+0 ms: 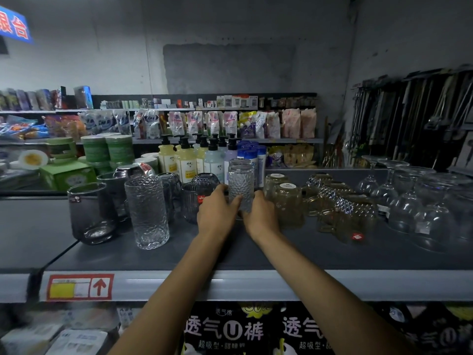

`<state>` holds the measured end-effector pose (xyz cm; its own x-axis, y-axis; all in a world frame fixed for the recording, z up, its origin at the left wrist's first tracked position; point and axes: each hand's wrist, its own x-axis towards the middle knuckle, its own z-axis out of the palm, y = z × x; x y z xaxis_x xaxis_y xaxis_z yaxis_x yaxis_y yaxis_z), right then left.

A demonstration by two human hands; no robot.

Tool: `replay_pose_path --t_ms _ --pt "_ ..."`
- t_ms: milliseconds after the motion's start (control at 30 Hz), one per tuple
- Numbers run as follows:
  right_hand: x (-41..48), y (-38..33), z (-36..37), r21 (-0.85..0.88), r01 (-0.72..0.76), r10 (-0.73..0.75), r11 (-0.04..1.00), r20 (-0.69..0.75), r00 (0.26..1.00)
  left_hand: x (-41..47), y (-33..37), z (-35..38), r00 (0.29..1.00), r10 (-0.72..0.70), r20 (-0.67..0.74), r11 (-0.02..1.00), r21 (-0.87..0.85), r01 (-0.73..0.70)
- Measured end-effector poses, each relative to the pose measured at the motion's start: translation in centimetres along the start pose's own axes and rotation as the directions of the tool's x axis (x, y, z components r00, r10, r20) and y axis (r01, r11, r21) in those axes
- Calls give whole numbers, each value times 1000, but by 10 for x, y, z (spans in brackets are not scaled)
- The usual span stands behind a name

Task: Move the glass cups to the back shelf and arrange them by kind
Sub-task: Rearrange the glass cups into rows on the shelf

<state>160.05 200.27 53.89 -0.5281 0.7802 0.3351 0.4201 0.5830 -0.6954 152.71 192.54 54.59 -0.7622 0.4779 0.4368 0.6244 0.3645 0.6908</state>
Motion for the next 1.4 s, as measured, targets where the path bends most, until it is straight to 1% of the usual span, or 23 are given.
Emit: replay_pose_path --t_ms 200,467,633,800,900,933,967,1000,1033,1067,1100,1133,1167,1200,1233,1267,1300,1333,1400 --pt "1 1 1 -19 -14 14 1000 10 1000 0 -2 1 1000 -13 9 1000 -2 13" --pt "3 3 2 -38 -14 14 999 3 1000 2 -4 3 1000 -16 23 999 38 15" --pt "2 1 1 -43 -22 22 999 10 1000 2 -5 2 998 -55 33 998 30 54" --pt "-10 -10 -11 -147 -21 34 989 84 996 -4 4 -10 994 -88 60 996 32 87" --pt "-24 -20 -30 -216 32 -11 976 98 995 -18 17 -34 990 -77 122 994 90 66" --pt "-29 -23 -35 -197 66 -50 978 87 995 -25 21 -45 991 -47 128 995 98 34" --pt "-36 -28 -40 -133 102 -92 986 78 993 -33 24 -59 994 -4 107 995 103 -7" --pt "-42 -35 -41 -30 136 -133 990 82 988 -42 25 -75 997 52 50 992 110 -57" --pt "-48 -43 -39 95 167 -176 981 99 979 -52 26 -92 992 121 -37 986 119 -116" --pt "-53 -53 -34 193 182 -210 964 137 968 -61 25 -111 968 204 -143 973 135 -185" --pt "-57 -63 -25 259 187 -241 948 193 951 -67 22 -129 923 289 -252 952 178 -250" --pt "-62 -74 -16 300 181 -259 937 246 934 -70 15 -145 867 369 -336 921 257 -292" --pt "-67 -85 -6 333 177 -276 926 278 920 -69 7 -158 824 427 -373 886 354 -299" --pt "-71 -95 4 335 176 -279 926 288 916 -65 -3 -168 824 442 -353 856 441 -270" --pt "-75 -104 13 326 185 -283 927 286 915 -59 -12 -176 869 402 -290 838 498 -222" --pt "-78 -113 22 295 184 -272 937 290 918 -52 -21 -180 924 319 -211 835 524 -169" --pt "-82 -119 32 261 182 -259 948 298 919 -46 -28 -181 965 228 -131 844 521 -128" --pt "-84 -123 41 219 181 -244 959 310 919 -41 -36 -181 985 160 -60 859 500 -109" --pt "-89 -127 58 152 169 -210 974 322 923 -34 -50 -178 995 93 38 894 437 -100"
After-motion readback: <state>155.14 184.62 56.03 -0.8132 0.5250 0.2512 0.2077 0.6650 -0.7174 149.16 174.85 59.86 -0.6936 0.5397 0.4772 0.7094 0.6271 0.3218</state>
